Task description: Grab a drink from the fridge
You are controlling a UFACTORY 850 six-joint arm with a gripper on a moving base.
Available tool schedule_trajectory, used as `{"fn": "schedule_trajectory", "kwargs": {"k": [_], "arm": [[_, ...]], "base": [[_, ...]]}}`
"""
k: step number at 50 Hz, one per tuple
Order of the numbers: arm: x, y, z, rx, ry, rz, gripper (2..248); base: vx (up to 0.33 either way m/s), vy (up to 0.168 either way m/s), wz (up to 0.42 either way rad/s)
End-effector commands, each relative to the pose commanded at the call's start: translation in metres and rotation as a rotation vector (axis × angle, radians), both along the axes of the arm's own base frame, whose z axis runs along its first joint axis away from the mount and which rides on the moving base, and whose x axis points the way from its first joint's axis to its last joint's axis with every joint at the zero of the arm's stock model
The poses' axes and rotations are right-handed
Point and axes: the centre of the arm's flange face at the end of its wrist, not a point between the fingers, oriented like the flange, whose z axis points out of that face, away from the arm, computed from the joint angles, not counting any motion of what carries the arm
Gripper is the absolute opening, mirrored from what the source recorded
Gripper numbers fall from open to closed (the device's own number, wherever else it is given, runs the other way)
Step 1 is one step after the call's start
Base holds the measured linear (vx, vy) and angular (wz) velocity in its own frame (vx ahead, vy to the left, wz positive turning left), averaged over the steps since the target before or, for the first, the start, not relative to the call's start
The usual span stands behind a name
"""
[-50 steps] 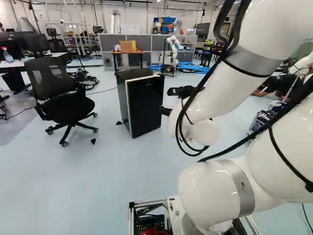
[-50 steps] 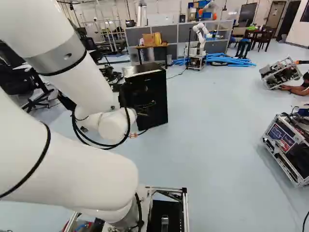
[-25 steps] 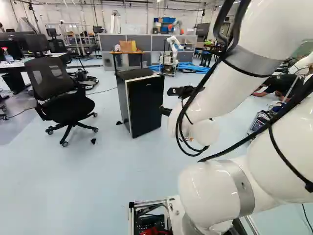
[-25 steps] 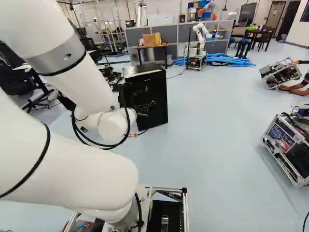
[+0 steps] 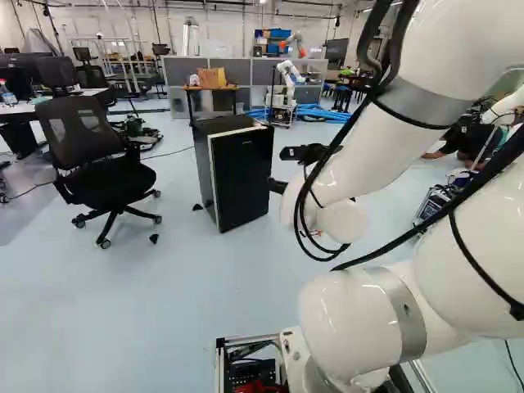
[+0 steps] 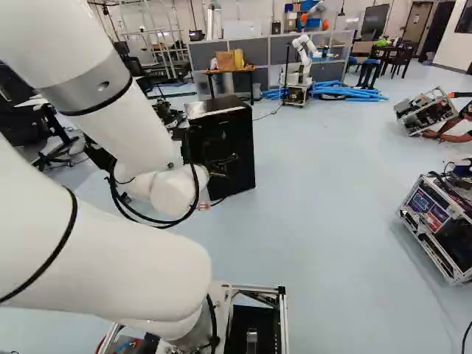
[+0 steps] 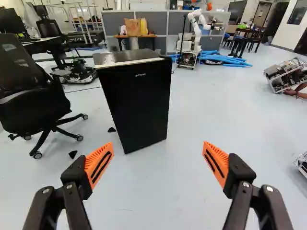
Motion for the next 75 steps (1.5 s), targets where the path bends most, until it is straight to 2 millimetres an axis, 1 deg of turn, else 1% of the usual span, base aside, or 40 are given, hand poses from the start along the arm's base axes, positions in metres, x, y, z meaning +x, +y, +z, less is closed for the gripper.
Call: {"fn": "schedule_trajectory", "kwargs": {"k": [21, 66, 75], "arm": [[0.0000, 0.0000, 0.0000, 0.000, 0.000, 0.000, 247], [0.0000, 0.0000, 0.0000, 0.000, 0.000, 0.000, 247], [0.0000, 0.0000, 0.0000, 0.000, 0.000, 0.000, 247]], "base": [[0.019, 0.000, 0.000], [0.064, 0.002, 0.000], [0.076, 0.021, 0.088]]}}
